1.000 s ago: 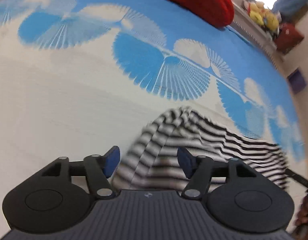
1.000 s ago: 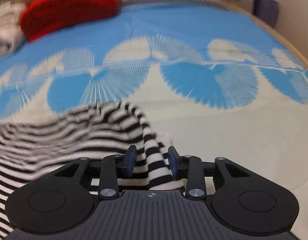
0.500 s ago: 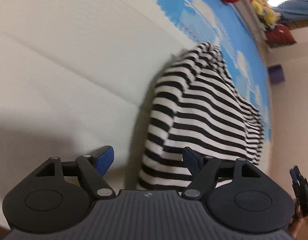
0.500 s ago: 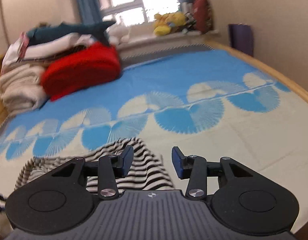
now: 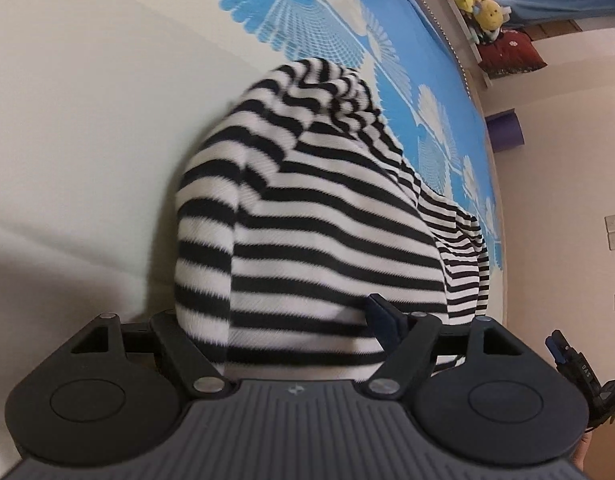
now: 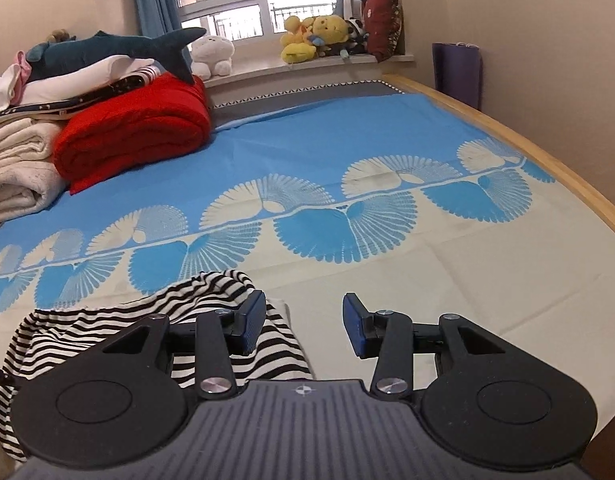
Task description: Fold small clothes
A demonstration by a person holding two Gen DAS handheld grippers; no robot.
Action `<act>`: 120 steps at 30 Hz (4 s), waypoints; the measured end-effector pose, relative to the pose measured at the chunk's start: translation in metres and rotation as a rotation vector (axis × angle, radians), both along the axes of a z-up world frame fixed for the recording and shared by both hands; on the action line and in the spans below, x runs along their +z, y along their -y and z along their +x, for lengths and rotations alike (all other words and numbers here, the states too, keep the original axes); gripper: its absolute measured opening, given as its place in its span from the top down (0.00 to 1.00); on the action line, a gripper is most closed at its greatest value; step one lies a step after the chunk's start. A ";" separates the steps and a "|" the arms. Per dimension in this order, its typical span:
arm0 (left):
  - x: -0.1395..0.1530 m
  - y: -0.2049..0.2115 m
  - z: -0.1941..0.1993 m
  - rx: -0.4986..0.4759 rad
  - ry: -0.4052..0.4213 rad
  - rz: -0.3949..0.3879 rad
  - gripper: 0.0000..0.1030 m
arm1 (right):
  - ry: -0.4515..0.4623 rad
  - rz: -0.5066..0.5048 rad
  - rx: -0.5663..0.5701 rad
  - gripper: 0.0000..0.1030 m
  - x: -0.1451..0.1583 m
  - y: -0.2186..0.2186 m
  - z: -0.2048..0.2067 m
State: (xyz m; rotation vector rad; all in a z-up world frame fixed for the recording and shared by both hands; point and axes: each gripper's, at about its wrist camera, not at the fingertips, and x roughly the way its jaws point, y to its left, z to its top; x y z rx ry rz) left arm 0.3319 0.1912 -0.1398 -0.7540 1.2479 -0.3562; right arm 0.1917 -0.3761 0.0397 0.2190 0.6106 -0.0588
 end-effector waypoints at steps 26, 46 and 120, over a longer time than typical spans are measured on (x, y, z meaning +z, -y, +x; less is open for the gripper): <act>0.127 0.054 -0.014 -0.008 0.235 0.326 0.88 | 0.000 0.095 0.024 0.57 -0.002 -0.006 0.003; 0.137 0.316 0.015 -0.273 0.322 0.104 0.52 | -0.022 0.062 0.029 0.57 -0.008 0.020 0.005; 0.119 0.208 -0.018 -0.449 0.280 0.524 0.43 | -0.159 0.363 0.207 0.45 -0.071 -0.001 0.066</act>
